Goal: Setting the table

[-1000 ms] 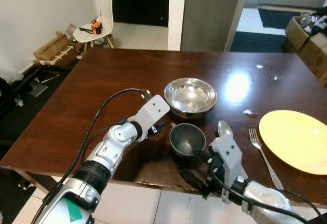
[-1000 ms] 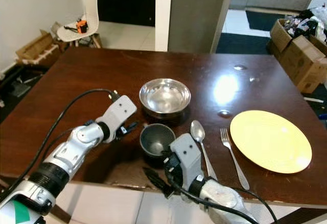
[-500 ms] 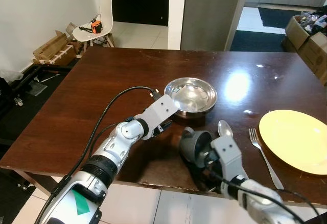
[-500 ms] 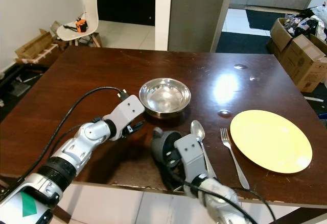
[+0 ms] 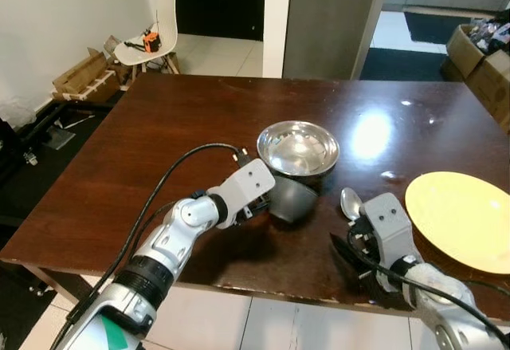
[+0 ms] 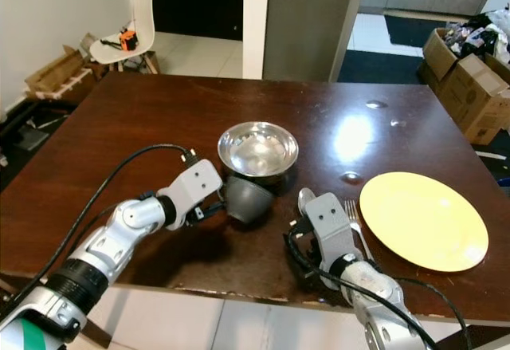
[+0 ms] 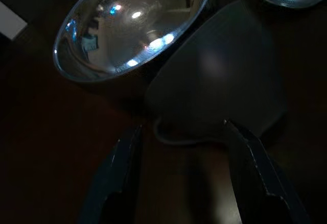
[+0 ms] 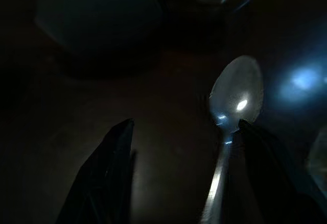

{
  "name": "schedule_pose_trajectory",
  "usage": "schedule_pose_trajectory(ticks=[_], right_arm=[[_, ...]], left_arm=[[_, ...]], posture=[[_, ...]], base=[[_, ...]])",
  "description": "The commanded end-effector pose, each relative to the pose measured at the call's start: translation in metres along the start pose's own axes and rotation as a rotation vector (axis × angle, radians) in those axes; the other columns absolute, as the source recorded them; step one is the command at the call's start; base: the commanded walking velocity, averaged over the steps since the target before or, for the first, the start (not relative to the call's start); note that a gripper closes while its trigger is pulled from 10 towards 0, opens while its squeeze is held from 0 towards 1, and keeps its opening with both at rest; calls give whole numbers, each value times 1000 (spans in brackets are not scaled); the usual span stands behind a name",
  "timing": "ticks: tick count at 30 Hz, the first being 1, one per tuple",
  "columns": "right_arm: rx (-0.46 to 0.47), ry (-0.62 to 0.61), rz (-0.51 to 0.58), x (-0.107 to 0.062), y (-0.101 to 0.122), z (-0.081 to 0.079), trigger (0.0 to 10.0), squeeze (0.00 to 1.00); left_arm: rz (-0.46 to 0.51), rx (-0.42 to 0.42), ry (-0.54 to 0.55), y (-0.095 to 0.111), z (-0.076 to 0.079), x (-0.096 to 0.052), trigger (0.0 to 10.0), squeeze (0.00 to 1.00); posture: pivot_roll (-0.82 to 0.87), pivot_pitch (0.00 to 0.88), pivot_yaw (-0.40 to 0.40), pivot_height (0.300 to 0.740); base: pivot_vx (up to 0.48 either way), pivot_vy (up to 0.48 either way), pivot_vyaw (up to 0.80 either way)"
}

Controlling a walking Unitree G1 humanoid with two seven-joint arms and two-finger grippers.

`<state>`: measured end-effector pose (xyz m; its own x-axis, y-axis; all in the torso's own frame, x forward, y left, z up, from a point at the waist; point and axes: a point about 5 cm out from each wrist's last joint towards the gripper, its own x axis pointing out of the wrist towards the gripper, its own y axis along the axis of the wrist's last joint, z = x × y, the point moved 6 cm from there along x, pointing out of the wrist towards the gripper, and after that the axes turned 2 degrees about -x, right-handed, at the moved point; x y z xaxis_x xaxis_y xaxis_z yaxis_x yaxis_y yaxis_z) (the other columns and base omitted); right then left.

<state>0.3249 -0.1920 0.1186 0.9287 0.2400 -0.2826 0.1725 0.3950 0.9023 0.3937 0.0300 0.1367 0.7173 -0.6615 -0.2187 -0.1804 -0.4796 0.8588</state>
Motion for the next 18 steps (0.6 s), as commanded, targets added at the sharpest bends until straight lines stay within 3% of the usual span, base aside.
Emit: schedule_pose_trajectory(ticks=[1, 6, 9, 14, 15, 18], right_arm=[[-29, -61, 9, -3, 1, 20, 10000, 0], [-50, -166, 33, -3, 6, 46, 10000, 0], [-49, -174, 49, -3, 9, 48, 10000, 0], [-37, -231, 113, -5, 22, 59, 10000, 0], [31, -241, 183, -4, 35, 60, 10000, 0], [108, -221, 248, 2, 48, 52, 10000, 0]], left_arm=[[-18, -21, -1, -8, -2, -7, 10000, 0], [-3, -56, -27, -6, 0, -15, 10000, 0], [-2, -62, -29, -6, -1, -17, 10000, 0], [18, -129, 14, -2, -15, -22, 10000, 0], [18, -201, 81, -2, -26, -18, 10000, 0], [8, -236, 129, -3, -28, -9, 10000, 0]], posture=[[-54, 32, 120, 740], [-52, 22, 120, 740], [-52, 22, 120, 740], [-52, 20, 121, 740], [-50, 19, 123, 740], [-55, 17, 123, 740]], base=[[0, 0, 0], [0, 0, 0], [0, 0, 0], [0, 0, 0], [0, 0, 0], [0, 0, 0]])
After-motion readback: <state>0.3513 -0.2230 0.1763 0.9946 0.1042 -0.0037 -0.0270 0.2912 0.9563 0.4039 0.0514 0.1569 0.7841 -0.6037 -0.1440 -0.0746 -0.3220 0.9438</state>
